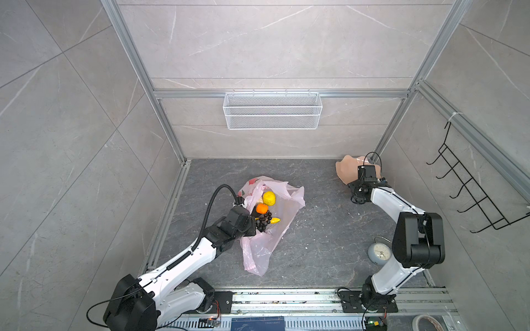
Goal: Take the fake fruits out of the plastic bag
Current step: 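Move the right gripper to the peach bowl and grasp its rim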
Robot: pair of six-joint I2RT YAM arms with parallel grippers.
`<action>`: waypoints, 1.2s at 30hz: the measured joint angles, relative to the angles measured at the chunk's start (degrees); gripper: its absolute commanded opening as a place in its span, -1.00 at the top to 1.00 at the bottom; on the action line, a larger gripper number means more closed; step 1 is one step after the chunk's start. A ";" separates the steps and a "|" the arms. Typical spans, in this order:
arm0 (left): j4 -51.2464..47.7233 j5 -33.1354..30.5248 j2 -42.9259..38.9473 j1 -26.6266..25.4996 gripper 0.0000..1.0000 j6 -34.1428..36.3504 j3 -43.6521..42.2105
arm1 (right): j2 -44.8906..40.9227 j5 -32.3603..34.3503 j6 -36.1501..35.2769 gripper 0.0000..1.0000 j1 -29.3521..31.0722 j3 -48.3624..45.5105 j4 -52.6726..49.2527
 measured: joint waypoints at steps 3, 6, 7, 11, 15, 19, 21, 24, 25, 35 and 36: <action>0.09 0.00 -0.44 0.00 1.00 0.35 -0.42 | 3.39 0.50 3.17 -0.22 -0.37 3.61 -0.04; 0.55 0.02 -0.85 0.00 1.00 0.68 -0.81 | 6.14 0.92 6.60 -0.19 -0.44 6.71 -0.24; 0.63 0.04 -0.87 0.00 1.00 0.70 -0.81 | 6.91 0.96 7.63 -0.18 -0.44 7.61 -0.57; 0.90 0.04 -0.87 0.00 1.00 0.74 -0.83 | 10.60 0.90 11.10 -0.16 -0.44 12.79 -3.13; 0.90 0.04 -0.87 0.00 1.00 0.92 -0.81 | 12.52 0.17 14.93 -0.14 -0.44 14.64 -4.39; 0.87 0.02 -0.87 0.00 1.00 1.18 -0.81 | 14.12 -0.70 17.99 -0.14 -0.44 15.32 -6.80; 0.87 0.02 -0.87 0.00 1.00 1.20 -0.81 | 14.93 -0.90 19.04 -0.09 -0.44 15.43 -7.10; 0.87 0.02 -0.85 0.00 1.00 1.22 -0.81 | 16.57 -0.98 19.85 -0.05 -0.50 16.59 -7.61; 0.87 0.02 -0.85 0.00 1.00 1.22 -0.81 | 17.35 -1.07 19.87 -0.03 -0.55 17.31 -7.63; 0.83 -0.20 -0.79 0.00 1.00 1.38 -0.81 | 20.61 -1.07 20.17 0.52 -0.92 20.41 -8.74; 0.85 -0.22 -0.76 0.00 1.00 1.38 -0.81 | 20.61 -1.05 20.09 0.59 -0.92 20.41 -8.74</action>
